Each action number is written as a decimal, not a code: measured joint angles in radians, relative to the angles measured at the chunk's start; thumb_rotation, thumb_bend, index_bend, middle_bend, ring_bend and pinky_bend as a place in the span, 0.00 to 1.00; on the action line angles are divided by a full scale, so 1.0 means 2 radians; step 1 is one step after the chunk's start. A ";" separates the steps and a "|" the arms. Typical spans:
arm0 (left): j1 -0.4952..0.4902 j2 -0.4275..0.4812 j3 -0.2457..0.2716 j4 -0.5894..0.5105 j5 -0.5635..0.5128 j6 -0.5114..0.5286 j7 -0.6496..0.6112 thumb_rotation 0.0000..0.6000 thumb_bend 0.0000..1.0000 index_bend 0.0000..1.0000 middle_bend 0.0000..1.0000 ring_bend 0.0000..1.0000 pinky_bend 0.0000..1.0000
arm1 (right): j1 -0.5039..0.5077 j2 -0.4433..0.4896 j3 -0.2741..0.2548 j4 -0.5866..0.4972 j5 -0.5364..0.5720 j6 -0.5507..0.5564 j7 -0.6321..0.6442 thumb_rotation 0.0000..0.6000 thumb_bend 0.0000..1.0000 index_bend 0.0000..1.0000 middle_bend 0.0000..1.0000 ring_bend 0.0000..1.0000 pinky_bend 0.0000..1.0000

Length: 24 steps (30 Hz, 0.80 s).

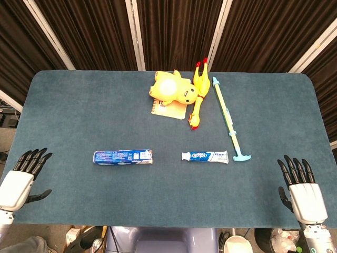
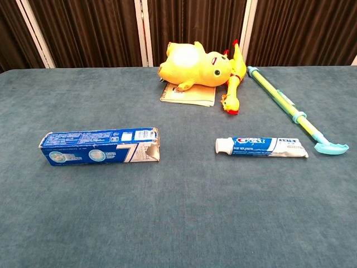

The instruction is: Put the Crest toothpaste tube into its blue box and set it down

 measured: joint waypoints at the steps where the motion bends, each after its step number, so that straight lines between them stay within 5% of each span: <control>1: -0.003 0.000 -0.003 -0.006 -0.007 -0.008 0.001 1.00 0.11 0.05 0.01 0.03 0.14 | 0.000 0.000 0.000 -0.001 0.000 0.000 0.001 1.00 0.46 0.00 0.00 0.00 0.00; 12: -0.078 -0.022 -0.060 -0.077 -0.084 -0.115 0.094 1.00 0.15 0.10 0.11 0.11 0.21 | -0.001 0.003 -0.002 -0.007 0.001 -0.001 0.009 1.00 0.46 0.00 0.00 0.00 0.00; 18: -0.134 -0.064 -0.091 -0.096 -0.162 -0.187 0.188 1.00 0.17 0.13 0.23 0.21 0.29 | -0.001 0.007 -0.001 -0.010 0.005 -0.001 0.018 1.00 0.46 0.00 0.00 0.00 0.00; 24: -0.181 -0.113 -0.111 -0.100 -0.247 -0.229 0.277 1.00 0.17 0.16 0.24 0.21 0.29 | -0.002 0.010 -0.001 -0.014 0.009 -0.002 0.025 1.00 0.46 0.00 0.00 0.00 0.00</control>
